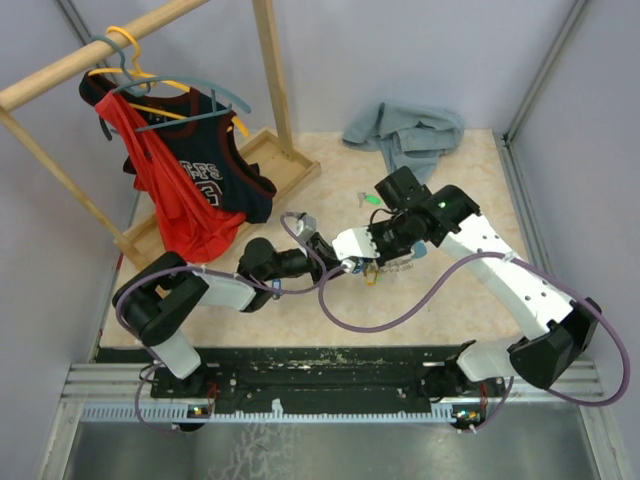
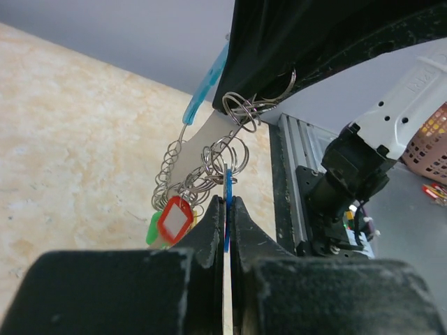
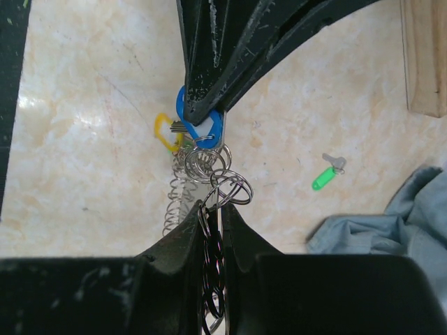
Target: Remove the keys from the keyring
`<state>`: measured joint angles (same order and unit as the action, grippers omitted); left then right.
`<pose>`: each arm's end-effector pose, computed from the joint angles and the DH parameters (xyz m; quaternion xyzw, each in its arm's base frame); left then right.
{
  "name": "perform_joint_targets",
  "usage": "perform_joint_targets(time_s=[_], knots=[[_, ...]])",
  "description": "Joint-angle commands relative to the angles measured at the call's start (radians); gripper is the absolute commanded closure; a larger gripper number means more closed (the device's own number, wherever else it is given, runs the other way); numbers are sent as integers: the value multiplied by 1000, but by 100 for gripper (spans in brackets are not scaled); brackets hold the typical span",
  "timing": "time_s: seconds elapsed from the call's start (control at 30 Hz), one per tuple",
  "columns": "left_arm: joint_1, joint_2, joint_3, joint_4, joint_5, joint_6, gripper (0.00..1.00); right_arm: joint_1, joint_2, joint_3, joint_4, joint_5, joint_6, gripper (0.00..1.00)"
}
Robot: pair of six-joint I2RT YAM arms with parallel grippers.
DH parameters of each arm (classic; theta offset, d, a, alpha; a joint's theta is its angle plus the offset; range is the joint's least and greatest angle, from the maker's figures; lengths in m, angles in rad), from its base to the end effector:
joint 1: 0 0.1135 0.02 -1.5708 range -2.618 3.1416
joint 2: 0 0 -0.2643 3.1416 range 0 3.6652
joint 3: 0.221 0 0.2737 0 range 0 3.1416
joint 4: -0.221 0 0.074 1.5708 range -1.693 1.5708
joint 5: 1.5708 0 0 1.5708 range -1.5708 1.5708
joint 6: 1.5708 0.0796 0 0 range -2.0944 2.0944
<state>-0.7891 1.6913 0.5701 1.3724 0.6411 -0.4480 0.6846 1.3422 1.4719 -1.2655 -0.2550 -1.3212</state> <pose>0.2165 -0.2857 0.1957 0.3441 0.5310 -0.5922 0.4989 0.2048 0.1931 0.3280 -0.8312 0.4978 0.0509 0.2421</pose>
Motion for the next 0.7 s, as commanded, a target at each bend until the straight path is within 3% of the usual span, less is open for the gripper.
perform_joint_targets(time_s=[0.0, 0.4, 0.67], knots=[[17, -69, -19, -43, 51, -72, 100, -96, -59, -50, 126, -173, 47, 100], [97, -112, -39, -75, 161, -204, 100, -369, -48, -258, 311, -652, 128, 100], [116, -172, -31, -194, 187, -166, 100, -416, 18, -326, 337, -798, 119, 100]])
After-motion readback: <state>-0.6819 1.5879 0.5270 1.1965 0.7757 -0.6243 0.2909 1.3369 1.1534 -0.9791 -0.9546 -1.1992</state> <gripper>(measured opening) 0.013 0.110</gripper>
